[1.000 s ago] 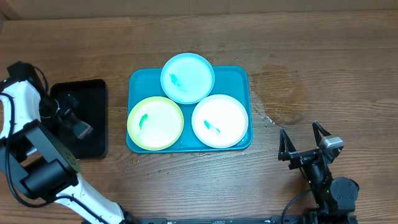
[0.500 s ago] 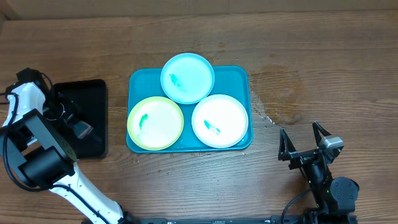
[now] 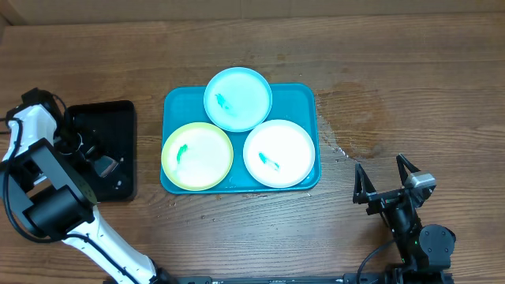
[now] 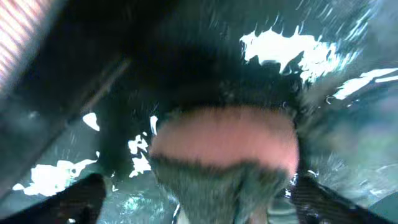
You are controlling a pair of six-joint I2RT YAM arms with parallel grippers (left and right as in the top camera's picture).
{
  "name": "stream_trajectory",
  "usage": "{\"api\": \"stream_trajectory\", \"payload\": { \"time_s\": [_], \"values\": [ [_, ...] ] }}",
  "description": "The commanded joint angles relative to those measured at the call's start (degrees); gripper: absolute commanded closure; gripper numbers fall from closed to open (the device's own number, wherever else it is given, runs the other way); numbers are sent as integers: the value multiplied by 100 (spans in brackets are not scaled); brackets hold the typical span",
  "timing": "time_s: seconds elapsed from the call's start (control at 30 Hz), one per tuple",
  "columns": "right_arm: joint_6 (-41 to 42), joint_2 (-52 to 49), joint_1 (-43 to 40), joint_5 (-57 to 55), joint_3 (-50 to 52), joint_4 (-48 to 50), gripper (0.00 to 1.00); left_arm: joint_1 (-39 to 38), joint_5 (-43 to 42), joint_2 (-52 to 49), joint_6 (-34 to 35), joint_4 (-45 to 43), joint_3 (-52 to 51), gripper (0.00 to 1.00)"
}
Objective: Clean dirty plates on tray and stack at the side
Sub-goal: 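Move the left gripper to the black tray and grasp the sponge, then lift the sponge from the black tray with the left gripper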
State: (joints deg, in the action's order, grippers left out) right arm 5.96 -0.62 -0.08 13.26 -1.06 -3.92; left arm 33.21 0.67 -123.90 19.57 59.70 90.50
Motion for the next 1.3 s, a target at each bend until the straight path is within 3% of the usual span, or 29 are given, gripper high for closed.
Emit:
{"api": "stream_trajectory", "payload": {
  "time_s": [0.0,0.1,0.17,0.2,0.27,0.37,0.47,0.5,0.53,0.57,0.6,0.87,0.9,0.97,1.07,1.13,1.27],
  "values": [
    [-42,46,-33,-35,59,37,0,-57,-334,-236,-28,295,-7,0],
    [-42,46,-33,-35,59,37,0,-72,-367,-236,-28,505,-7,0],
    [-42,46,-33,-35,59,37,0,-76,-367,-236,-28,599,-7,7],
    [-42,46,-33,-35,59,35,0,-76,-367,-236,-28,627,-7,16],
    [-42,46,-33,-35,59,37,0,-76,-367,-236,-31,656,-7,43],
    [-42,46,-33,-35,59,37,0,-76,-367,-236,-28,695,-7,96],
    [-42,46,-33,-35,59,37,0,-76,-348,-236,-28,651,-7,96],
    [-42,46,-33,-35,59,35,0,-76,-341,-236,-28,605,-7,88],
    [-42,46,-33,-35,59,37,0,-76,-323,-236,-28,538,-7,54],
    [-42,46,-33,-35,59,37,0,-76,-319,-236,-31,466,-7,4],
    [-42,46,-33,-35,59,35,0,-76,-319,-236,-31,354,-7,0],
    [-42,46,-33,-35,59,35,0,-76,-302,-236,-33,-170,-7,0],
    [-42,46,-33,-35,59,35,0,-74,-271,-236,-59,-177,-4,7],
    [-42,46,-33,-35,59,37,0,-74,-107,-236,-94,-173,11,34],
    [-42,46,-33,-35,59,35,0,-68,42,-232,-96,-131,105,65],
    [-42,46,-33,-35,59,37,0,-63,96,-232,-101,-42,203,93],
    [-42,46,-33,-35,59,35,0,-61,125,-232,-166,407,634,96]
  ]
}}
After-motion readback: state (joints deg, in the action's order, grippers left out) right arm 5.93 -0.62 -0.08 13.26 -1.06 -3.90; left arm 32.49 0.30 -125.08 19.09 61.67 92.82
